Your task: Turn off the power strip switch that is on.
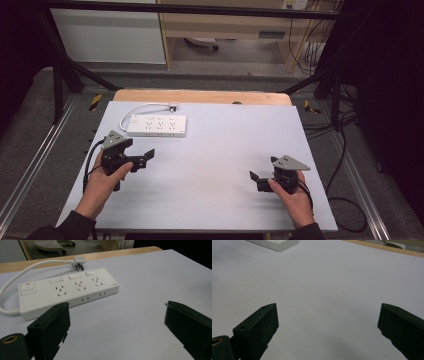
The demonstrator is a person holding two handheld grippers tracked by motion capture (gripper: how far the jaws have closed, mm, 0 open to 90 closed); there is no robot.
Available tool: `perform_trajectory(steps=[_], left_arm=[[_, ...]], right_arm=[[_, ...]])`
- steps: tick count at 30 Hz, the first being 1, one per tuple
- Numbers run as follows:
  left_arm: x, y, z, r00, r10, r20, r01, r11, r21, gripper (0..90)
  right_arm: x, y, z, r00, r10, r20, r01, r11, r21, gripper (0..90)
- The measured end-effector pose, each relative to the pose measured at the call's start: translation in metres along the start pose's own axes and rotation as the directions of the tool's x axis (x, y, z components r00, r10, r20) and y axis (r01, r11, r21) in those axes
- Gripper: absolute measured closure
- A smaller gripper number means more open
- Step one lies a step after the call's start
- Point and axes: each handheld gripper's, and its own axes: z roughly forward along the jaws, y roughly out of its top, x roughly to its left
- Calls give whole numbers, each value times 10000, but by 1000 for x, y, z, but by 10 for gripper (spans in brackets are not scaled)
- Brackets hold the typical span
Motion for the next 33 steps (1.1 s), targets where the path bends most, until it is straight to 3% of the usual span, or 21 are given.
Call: perform_trajectory(steps=[10,12,20,27,33], left_arm=[[2,13,21,9996,-279,23,278,9989,378,69],[1,16,24,9998,-161,126,153,9978,648,69],[3,22,38,9998,-177,50,172,9962,857,82],[10,29,44,9999,-89,-48,93,9940,1089,80],[18,36,43,9997,-234,-86,242,9947,998,80]], right_arm=[[0,1,-2,10000,55,2,-55,10000,-31,43],[0,1,-1,10000,-16,-18,17,10000,44,43],[-1,0,-2,10000,23,69,-24,9999,115,43],[1,1,-1,9999,-109,-5,109,9999,112,42],[0,0,-2,9999,-71,87,70,9999,91,42]])
